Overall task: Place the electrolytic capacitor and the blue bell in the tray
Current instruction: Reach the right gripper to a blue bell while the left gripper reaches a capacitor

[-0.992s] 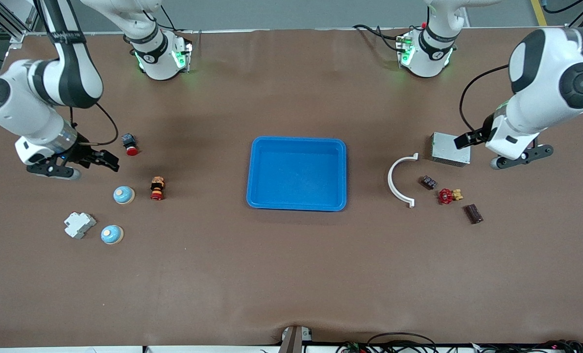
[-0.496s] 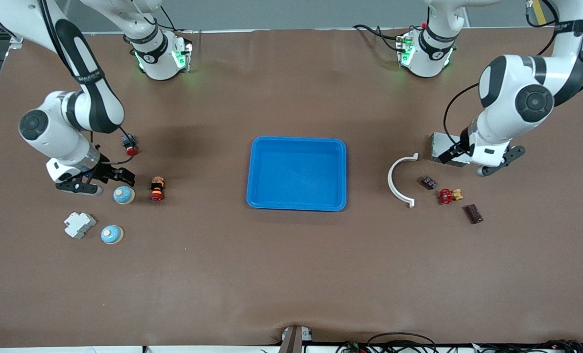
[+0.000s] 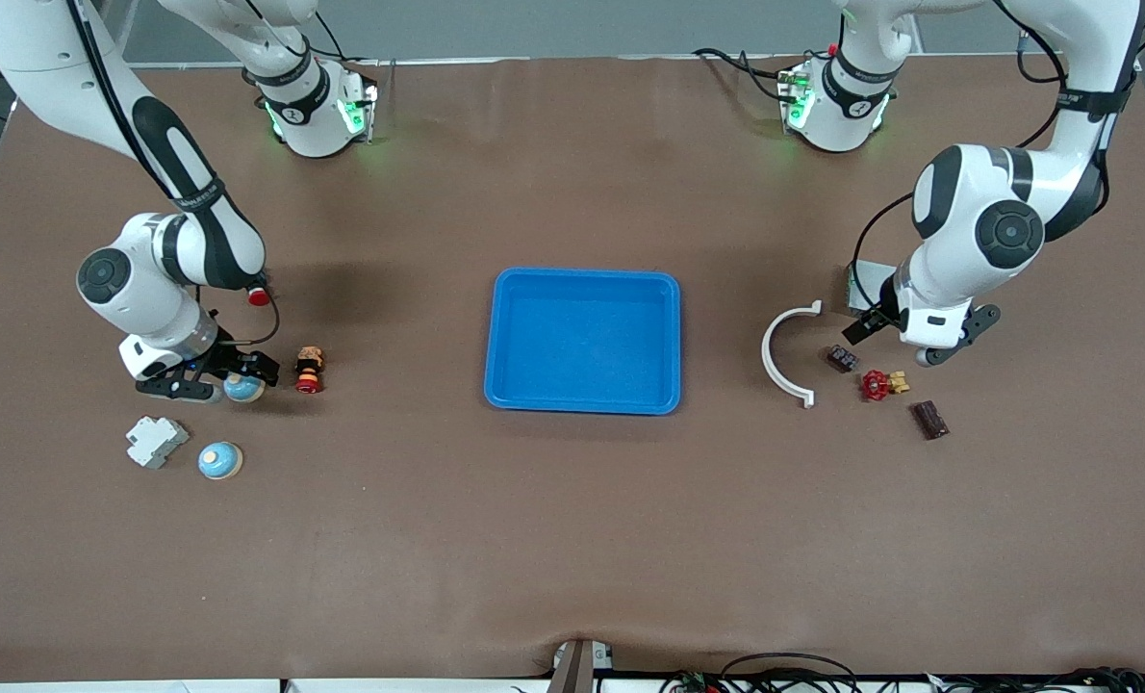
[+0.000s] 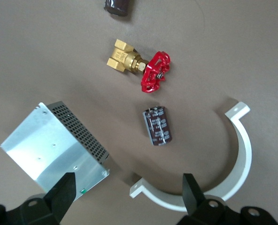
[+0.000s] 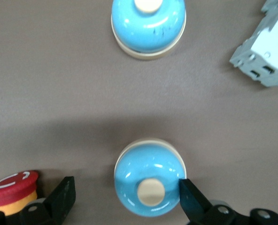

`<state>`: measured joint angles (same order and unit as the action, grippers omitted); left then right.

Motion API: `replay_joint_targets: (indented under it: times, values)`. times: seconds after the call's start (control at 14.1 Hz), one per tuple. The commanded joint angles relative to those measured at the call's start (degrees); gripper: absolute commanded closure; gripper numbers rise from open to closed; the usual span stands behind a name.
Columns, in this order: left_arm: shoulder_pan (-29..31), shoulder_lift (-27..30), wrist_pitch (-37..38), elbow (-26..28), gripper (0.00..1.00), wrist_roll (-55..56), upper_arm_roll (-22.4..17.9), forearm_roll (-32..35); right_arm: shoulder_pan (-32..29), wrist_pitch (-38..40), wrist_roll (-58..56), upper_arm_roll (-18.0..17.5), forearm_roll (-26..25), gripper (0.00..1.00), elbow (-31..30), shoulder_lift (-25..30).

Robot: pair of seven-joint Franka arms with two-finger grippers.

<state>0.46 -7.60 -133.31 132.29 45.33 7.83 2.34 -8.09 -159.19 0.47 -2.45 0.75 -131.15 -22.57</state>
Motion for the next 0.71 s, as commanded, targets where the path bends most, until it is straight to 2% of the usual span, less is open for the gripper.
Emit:
replay_joint_targets:
  times: [0.0, 0.21, 0.64]
  values:
    - [0.2, -1.5, -3.2, 0.9, 0.0, 2.6, 0.3, 0.6, -1.0, 0.0, -0.6, -0.3, -1.4, 0.0, 1.9, -1.7]
    - [0.2, -2.8, -4.7, 1.0, 0.0, 2.7, 0.3, 0.6, -1.0, 0.0, -0.6, 0.9, -2.9, 0.0, 2.6, -1.9]
    - [-0.8, -3.5, -6.3, 2.2, 0.0, 5.0, 0.3, 0.6, -1.2, 0.0, -0.6, 0.9, -3.2, 0.0, 2.6, -2.4]
